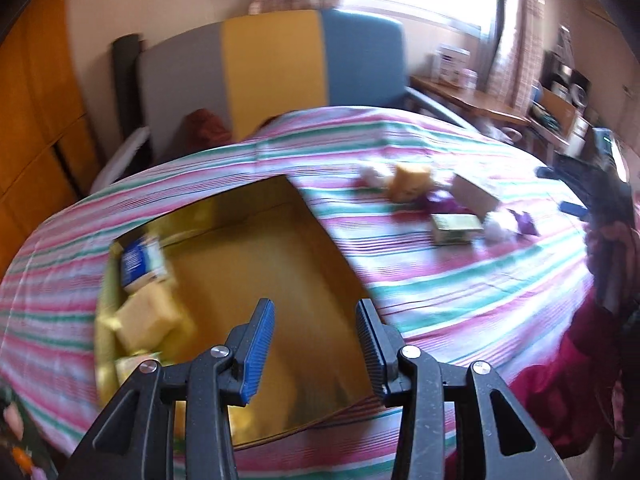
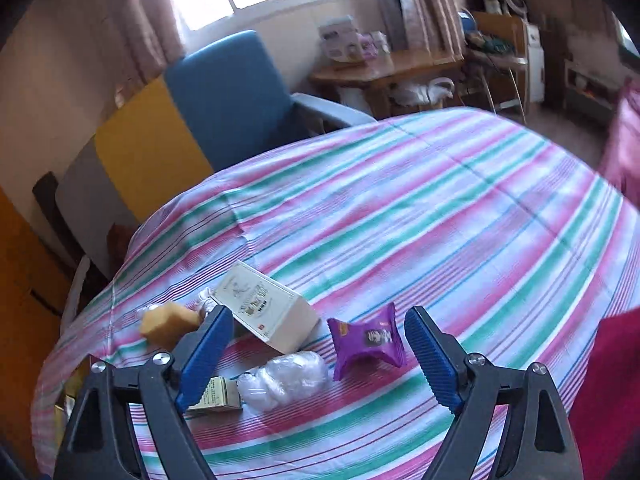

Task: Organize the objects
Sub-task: 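Move both tools back toward the remaining items on the table, then grasp the green-and-white medicine box with the left tool and lift, then grasp the purple candy packet with the right tool while the left tool holds the box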

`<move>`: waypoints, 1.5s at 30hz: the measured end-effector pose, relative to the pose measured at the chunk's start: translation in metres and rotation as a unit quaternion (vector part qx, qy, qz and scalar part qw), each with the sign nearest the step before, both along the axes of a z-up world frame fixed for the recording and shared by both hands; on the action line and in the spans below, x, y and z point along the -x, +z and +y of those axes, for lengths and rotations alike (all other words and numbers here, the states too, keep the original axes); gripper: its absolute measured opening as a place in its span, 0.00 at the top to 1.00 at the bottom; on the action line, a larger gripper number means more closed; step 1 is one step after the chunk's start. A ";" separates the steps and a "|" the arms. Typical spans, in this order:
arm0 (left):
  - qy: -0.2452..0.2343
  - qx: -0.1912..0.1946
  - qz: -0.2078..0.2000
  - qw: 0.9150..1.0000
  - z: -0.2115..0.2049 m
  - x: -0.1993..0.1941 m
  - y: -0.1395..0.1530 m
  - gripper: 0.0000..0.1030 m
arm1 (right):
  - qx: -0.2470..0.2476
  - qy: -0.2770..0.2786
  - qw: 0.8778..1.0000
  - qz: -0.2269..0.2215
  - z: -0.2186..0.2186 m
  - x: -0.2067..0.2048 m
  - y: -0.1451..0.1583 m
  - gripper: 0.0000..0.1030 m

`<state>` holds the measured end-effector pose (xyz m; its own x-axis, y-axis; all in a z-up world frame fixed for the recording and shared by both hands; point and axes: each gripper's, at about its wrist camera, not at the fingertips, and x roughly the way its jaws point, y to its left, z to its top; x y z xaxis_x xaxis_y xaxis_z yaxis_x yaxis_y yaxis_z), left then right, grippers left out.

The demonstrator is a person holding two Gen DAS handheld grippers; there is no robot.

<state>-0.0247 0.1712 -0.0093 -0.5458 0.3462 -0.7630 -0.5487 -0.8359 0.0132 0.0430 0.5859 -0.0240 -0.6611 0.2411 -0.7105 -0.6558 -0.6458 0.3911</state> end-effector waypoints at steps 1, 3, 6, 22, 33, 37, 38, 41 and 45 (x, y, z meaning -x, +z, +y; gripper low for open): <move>-0.014 0.000 -0.004 1.000 0.011 -0.002 -0.001 0.59 | 0.013 -0.005 1.000 0.004 0.003 -0.002 -0.001 0.14; -0.034 0.007 -0.005 0.999 0.029 -0.006 -0.003 0.59 | 0.032 -0.015 0.999 0.004 0.008 -0.004 -0.007 0.14; -0.069 0.028 -0.007 0.997 0.061 -0.008 -0.010 0.59 | 0.059 -0.024 0.998 0.009 0.011 -0.009 -0.016 0.14; -0.066 0.015 -0.130 0.989 0.191 0.051 -0.067 0.16 | 0.100 -0.001 0.995 0.020 0.008 -0.006 -0.026 0.09; -0.010 0.016 -0.175 0.984 0.239 0.091 -0.104 0.09 | 0.120 0.006 0.992 0.031 0.010 -0.005 -0.030 0.07; -0.026 0.012 -0.157 0.987 0.233 0.084 -0.104 0.25 | 0.122 0.006 0.992 0.028 0.010 -0.004 -0.031 0.07; -0.031 0.004 -0.164 0.986 0.226 0.081 -0.104 0.26 | 0.121 0.006 0.992 0.027 0.010 -0.003 -0.031 0.07; -0.047 0.009 -0.152 0.987 0.209 0.064 -0.101 0.26 | 0.119 0.005 0.993 0.024 0.010 -0.003 -0.031 0.07; -0.080 0.020 -0.116 0.990 0.188 0.028 -0.094 0.26 | 0.121 -0.005 0.992 0.021 0.013 -0.006 -0.032 0.07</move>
<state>-0.0528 0.3588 -0.1035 -0.2950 0.3813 -0.8761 -0.6654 -0.7400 -0.0980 0.0486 0.5986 -0.0562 -0.6892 0.0742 -0.7208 -0.6420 -0.5237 0.5600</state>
